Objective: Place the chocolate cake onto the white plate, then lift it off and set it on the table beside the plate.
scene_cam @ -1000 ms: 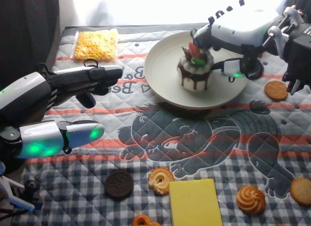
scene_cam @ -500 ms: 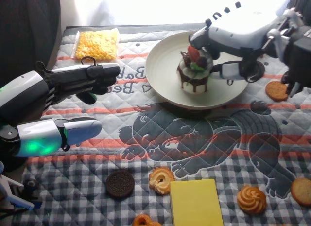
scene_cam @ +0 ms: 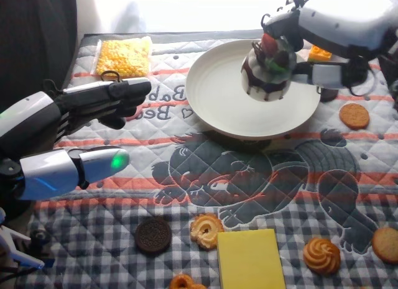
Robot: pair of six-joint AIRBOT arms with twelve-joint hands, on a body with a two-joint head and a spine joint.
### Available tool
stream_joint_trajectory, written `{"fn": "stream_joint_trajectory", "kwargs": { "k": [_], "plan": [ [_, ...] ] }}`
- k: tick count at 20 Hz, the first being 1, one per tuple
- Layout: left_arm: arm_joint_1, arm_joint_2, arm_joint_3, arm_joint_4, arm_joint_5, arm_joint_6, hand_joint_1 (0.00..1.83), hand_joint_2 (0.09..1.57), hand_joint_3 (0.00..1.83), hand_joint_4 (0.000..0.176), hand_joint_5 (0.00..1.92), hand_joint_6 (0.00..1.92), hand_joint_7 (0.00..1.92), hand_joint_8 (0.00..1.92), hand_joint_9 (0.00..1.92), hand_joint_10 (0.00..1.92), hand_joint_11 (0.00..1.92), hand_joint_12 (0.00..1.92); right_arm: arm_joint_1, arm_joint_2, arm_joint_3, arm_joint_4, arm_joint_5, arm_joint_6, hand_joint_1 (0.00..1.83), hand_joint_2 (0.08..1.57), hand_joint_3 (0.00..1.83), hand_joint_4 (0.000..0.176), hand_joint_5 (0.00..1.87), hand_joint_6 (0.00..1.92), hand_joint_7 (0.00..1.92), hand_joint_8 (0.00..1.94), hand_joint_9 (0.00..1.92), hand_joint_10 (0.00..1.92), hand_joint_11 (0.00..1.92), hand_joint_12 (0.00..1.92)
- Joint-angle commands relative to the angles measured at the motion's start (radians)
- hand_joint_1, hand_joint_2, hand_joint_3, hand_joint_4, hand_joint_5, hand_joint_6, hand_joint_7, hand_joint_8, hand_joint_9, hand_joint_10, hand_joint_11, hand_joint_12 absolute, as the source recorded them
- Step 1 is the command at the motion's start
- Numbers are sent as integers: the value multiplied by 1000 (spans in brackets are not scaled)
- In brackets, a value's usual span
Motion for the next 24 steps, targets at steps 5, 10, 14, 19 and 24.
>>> {"fn": "stream_joint_trajectory", "kwargs": {
  "k": [5,10,14,19,24],
  "plan": [
    [8,1,-3,-20,-132,-12,983,1227,0,37,377,6,347,7,208,302,0,1051,-122,114,-82,-95,270,155,1168,1247,0,0,804,1384,674,1388,395,1368,139,1920],
    [17,4,-6,-31,-140,-12,984,1228,0,68,344,3,375,42,109,968,0,1572,-259,208,-182,-107,363,157,1177,1228,0,0,771,1220,794,1460,667,1585,566,1902],
    [19,4,-7,-32,-142,-12,1001,1228,0,73,332,2,379,60,153,1005,0,1595,-347,230,-201,-99,371,174,1186,1211,0,0,767,1243,853,1355,739,1581,625,1921],
    [21,2,-10,-39,-147,-12,960,1227,1,79,363,12,362,59,154,915,0,1572,-415,200,-143,-64,367,268,1230,1194,0,0,333,799,435,893,335,1302,213,1862],
    [26,3,-12,-41,-153,-12,971,1234,1,67,372,14,358,98,122,605,0,1037,-433,212,-141,-52,339,268,1117,1177,4,0,148,60,185,84,8,814,0,1510]
  ]
}}
